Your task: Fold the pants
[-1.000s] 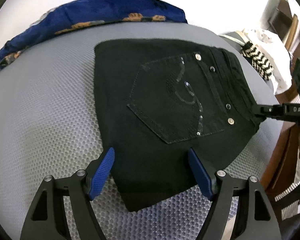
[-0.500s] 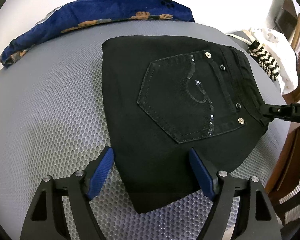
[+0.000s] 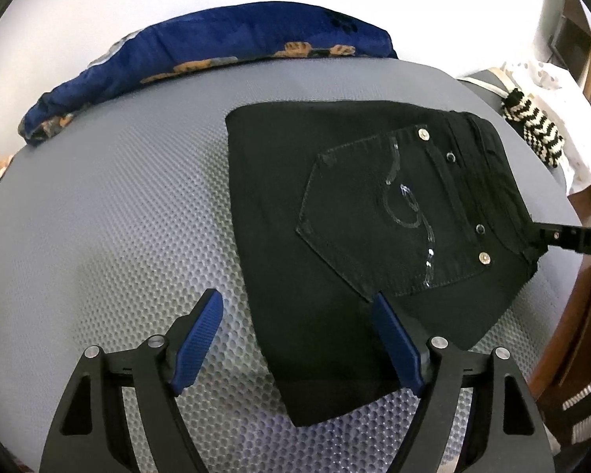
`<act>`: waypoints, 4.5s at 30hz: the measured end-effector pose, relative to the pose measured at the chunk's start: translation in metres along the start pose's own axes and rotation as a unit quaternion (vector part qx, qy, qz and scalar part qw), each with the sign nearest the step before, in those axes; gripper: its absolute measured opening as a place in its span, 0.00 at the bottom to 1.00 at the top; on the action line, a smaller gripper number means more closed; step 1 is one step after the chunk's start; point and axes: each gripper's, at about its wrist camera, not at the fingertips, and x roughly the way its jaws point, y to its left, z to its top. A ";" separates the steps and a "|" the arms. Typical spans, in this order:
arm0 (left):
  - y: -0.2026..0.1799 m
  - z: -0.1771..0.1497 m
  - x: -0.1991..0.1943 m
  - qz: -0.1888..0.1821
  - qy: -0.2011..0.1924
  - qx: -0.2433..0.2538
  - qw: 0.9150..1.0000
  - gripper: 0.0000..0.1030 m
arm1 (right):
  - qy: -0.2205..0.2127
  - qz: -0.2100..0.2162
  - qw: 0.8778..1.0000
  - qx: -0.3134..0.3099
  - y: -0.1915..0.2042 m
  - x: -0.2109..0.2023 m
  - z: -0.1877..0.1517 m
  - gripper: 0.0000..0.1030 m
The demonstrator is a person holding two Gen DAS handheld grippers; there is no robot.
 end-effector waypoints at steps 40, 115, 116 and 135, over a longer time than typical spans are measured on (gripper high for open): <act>0.067 0.027 0.041 -0.120 0.072 -0.159 0.977 0.76 | 0.064 0.270 0.959 0.053 -0.079 0.046 0.036 0.51; 0.068 0.047 -0.019 -0.019 -0.010 -0.081 0.997 0.13 | 0.043 0.281 0.958 0.020 0.084 0.049 0.093 0.20; 0.073 0.051 -0.018 -0.015 -0.013 -0.083 0.996 0.13 | 0.043 0.283 0.958 0.020 0.088 0.051 0.097 0.20; 0.182 0.143 0.044 0.026 -0.046 -0.108 0.993 0.13 | 0.035 0.288 0.957 0.015 0.163 0.124 0.216 0.19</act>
